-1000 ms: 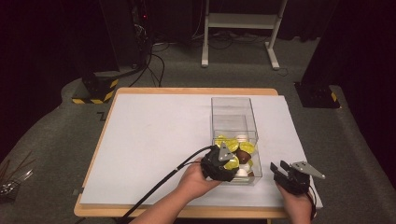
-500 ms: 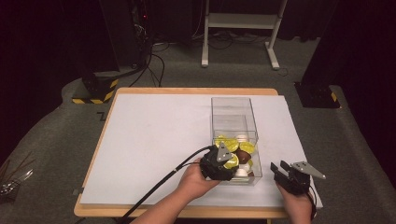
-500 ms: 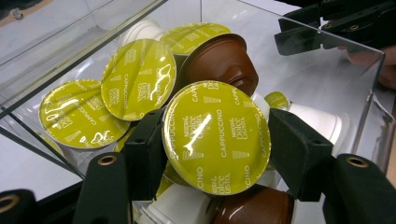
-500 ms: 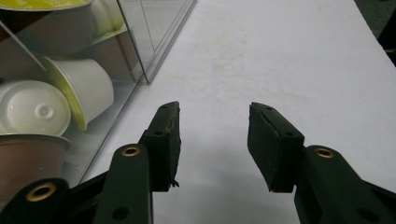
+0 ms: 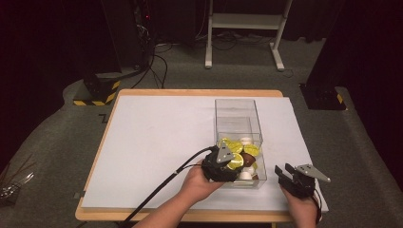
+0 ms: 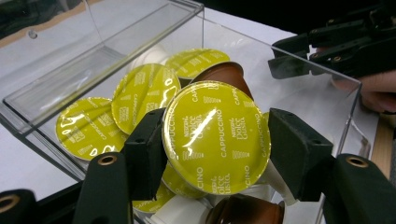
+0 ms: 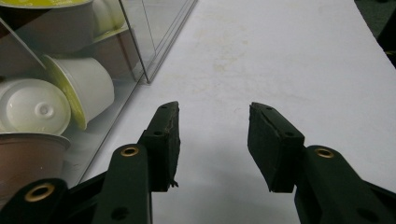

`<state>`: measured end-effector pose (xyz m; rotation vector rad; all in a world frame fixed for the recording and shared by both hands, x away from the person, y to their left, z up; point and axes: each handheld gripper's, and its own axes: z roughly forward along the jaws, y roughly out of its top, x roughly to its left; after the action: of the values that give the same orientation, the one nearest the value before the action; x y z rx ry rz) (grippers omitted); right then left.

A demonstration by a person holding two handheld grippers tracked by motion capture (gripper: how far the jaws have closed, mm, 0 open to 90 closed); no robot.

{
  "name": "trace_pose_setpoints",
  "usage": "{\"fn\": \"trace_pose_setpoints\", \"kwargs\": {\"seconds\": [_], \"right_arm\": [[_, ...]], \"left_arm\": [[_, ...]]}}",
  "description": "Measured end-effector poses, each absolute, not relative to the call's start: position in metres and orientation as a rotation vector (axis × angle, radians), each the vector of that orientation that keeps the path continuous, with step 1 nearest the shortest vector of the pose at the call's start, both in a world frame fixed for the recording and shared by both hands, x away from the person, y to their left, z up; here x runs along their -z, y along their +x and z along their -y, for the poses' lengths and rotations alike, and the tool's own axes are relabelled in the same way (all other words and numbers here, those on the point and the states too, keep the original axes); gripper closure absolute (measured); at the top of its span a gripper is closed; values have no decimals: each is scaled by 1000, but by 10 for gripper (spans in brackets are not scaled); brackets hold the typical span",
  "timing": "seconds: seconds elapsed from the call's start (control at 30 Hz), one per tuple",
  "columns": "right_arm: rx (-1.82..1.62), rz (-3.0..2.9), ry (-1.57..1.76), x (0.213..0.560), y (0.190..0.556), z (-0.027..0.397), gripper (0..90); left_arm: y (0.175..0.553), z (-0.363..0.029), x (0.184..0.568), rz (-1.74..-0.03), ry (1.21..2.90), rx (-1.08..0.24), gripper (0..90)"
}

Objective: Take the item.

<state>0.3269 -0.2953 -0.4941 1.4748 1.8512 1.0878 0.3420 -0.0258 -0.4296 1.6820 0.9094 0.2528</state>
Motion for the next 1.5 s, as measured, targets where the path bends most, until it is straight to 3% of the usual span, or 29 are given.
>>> {"fn": "trace_pose_setpoints", "kwargs": {"seconds": [0.93, 1.5], "right_arm": [[-1058, -1868, 1452, 495, 328, 291, 533], [-1019, -1880, 1438, 495, 331, 285, 537]], "left_arm": [[343, -3, 398, -897, 1533, -286, 402], [350, -49, 390, -956, 1481, -339, 402]]}}
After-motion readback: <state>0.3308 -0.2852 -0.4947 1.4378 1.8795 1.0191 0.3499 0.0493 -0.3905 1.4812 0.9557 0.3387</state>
